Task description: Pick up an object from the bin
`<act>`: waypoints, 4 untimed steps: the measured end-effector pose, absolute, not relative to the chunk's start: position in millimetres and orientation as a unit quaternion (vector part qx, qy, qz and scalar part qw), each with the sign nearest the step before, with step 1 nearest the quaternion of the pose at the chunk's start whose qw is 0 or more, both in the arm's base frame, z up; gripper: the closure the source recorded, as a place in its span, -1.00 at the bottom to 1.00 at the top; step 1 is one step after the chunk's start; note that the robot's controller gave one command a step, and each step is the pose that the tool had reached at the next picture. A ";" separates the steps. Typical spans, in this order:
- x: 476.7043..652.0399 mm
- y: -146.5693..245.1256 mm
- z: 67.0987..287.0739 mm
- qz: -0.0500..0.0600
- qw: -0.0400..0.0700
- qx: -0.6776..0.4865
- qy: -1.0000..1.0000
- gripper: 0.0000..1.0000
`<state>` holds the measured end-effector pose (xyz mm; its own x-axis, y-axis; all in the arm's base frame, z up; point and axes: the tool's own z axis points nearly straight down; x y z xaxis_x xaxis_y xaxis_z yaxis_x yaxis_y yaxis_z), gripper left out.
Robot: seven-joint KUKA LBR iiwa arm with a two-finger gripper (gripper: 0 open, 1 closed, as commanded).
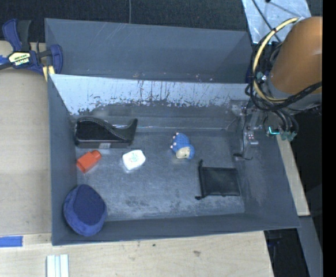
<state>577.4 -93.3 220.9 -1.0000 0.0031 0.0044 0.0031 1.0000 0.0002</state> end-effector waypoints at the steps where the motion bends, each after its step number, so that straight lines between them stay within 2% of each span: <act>1: 549.9 -122.7 66.2 0.000 0.002 -0.015 -1.000 -1.00; 2: 535.6 -97.9 101.7 0.000 -0.001 0.010 -1.000 -1.00; 3: 525.1 -104.1 100.1 0.000 0.002 -0.020 -1.000 -1.00; 4: 529.1 -118.0 68.9 -0.001 0.003 -0.052 -0.999 -1.00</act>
Offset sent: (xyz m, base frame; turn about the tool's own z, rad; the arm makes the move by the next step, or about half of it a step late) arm -0.0256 -0.0284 -0.1509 0.0237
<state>529.1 -118.0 68.9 -0.9945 0.1048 0.0059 0.1048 0.9945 0.0008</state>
